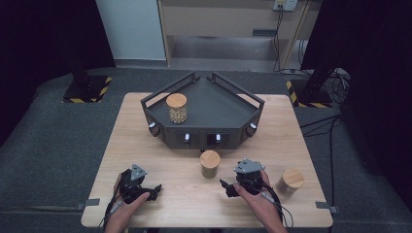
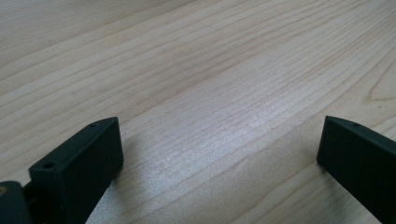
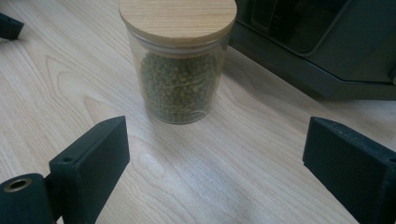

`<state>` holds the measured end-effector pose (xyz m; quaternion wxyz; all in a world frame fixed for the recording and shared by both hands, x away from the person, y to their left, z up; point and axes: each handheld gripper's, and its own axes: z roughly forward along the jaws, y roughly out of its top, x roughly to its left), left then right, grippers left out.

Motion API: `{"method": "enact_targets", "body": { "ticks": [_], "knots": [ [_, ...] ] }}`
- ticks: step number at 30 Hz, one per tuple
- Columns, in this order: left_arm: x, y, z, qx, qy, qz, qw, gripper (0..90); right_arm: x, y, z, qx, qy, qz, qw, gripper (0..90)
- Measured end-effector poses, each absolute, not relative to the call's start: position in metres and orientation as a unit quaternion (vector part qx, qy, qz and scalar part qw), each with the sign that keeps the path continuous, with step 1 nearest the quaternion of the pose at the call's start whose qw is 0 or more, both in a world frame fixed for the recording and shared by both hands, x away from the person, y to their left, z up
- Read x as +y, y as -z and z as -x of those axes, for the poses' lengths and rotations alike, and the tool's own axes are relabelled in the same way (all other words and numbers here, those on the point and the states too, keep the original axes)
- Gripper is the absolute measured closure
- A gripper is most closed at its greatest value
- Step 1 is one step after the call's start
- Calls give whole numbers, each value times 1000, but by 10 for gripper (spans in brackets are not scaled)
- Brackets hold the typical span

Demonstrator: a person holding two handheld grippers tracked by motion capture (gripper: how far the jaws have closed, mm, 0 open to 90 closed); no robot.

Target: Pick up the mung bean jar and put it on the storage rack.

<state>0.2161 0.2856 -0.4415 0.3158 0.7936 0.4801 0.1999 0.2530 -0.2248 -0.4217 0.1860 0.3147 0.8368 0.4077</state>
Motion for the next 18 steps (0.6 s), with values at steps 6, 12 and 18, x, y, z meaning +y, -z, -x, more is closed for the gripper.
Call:
{"method": "enact_targets", "body": {
  "ticks": [6,12,18],
  "knots": [
    [286,441,-216,480,-200,-794,316,0,-220,420,-252,834,-418,-306,192,72],
    [286,442,-216,480,-200,-793,316,0,-216,423,-249,826,-434,-299,200,91],
    [286,442,-216,480,-200,-794,316,0,-214,424,-250,818,-445,-308,196,89]
  ]
}}
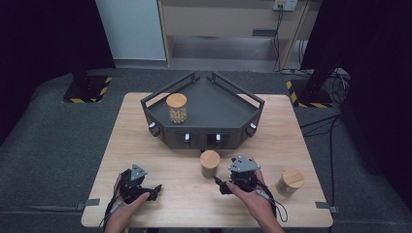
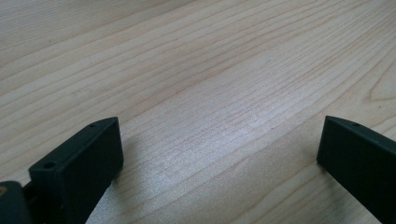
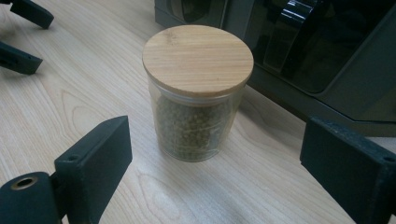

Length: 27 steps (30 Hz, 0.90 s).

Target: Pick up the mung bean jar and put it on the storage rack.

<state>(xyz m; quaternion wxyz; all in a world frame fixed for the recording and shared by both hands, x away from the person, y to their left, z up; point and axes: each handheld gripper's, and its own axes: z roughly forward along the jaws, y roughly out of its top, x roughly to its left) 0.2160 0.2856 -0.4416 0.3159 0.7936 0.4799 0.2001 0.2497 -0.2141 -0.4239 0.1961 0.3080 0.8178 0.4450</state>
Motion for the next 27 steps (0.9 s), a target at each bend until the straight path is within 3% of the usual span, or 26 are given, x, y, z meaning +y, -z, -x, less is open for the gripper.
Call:
{"method": "enact_targets", "body": {
  "ticks": [12,27],
  "knots": [
    [286,442,-216,480,-200,-793,316,0,-204,423,-254,809,-451,-323,195,45],
    [286,442,-216,479,-200,-794,316,0,-194,427,-259,801,-454,-332,204,57]
  ]
}}
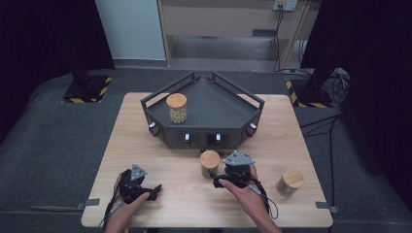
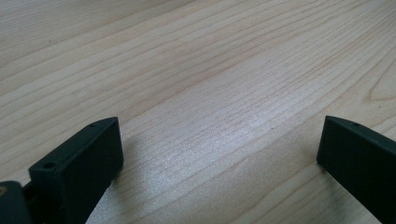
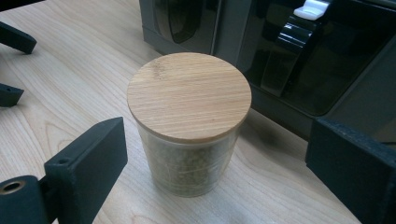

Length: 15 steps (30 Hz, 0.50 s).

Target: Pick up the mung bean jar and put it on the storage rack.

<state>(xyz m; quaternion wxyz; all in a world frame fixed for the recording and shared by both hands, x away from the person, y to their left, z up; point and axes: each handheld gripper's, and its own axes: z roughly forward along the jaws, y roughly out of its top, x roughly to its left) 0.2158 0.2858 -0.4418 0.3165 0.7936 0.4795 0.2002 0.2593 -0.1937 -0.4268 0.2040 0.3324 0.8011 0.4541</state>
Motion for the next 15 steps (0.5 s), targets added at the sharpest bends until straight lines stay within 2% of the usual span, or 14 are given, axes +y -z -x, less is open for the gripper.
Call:
{"method": "enact_targets", "body": {
  "ticks": [15],
  "knots": [
    [286,442,-216,479,-200,-794,317,0,-186,439,-267,797,-465,-334,191,64]
  ]
}}
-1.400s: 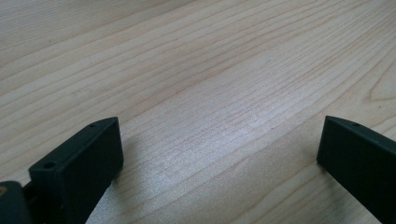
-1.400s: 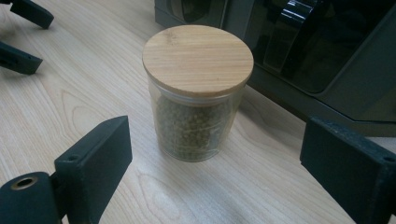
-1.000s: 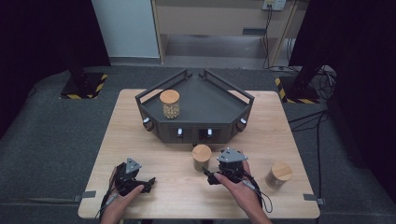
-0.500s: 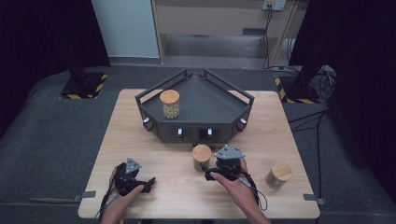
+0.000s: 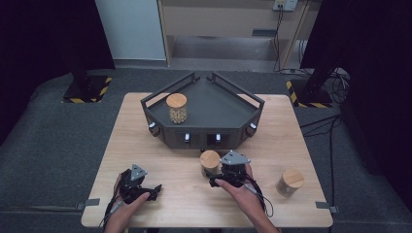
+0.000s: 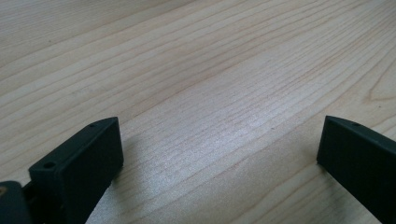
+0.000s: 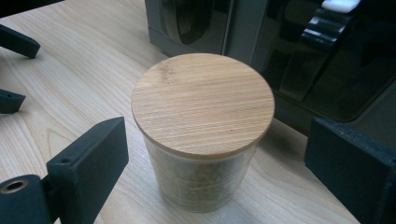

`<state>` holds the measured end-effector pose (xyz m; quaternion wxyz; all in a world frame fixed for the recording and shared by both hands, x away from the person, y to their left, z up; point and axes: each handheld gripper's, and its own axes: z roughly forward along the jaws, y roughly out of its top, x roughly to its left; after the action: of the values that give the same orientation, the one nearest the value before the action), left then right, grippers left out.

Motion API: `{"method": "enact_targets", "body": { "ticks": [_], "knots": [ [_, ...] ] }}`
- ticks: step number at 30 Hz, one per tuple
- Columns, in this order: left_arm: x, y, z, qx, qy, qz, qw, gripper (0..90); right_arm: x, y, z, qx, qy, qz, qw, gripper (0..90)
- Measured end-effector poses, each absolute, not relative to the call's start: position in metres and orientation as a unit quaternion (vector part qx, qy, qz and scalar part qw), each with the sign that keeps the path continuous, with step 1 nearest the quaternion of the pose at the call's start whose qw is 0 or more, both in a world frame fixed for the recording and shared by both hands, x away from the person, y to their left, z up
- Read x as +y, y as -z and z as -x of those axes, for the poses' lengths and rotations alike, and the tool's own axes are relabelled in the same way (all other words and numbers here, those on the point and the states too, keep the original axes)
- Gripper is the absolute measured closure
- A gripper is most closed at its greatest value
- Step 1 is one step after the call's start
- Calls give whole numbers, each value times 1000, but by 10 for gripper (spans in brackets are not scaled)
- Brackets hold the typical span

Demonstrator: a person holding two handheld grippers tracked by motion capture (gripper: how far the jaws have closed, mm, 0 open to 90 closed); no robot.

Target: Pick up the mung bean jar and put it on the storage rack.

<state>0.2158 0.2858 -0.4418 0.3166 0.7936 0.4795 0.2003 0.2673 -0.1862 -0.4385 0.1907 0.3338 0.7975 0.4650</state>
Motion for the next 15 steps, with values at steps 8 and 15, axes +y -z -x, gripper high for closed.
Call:
{"method": "enact_targets", "body": {
  "ticks": [8,15],
  "knots": [
    [286,442,-216,479,-200,-794,317,0,-183,448,-272,794,-472,-338,182,63],
    [286,442,-216,480,-201,-793,317,0,-176,453,-276,793,-477,-336,173,70]
  ]
}}
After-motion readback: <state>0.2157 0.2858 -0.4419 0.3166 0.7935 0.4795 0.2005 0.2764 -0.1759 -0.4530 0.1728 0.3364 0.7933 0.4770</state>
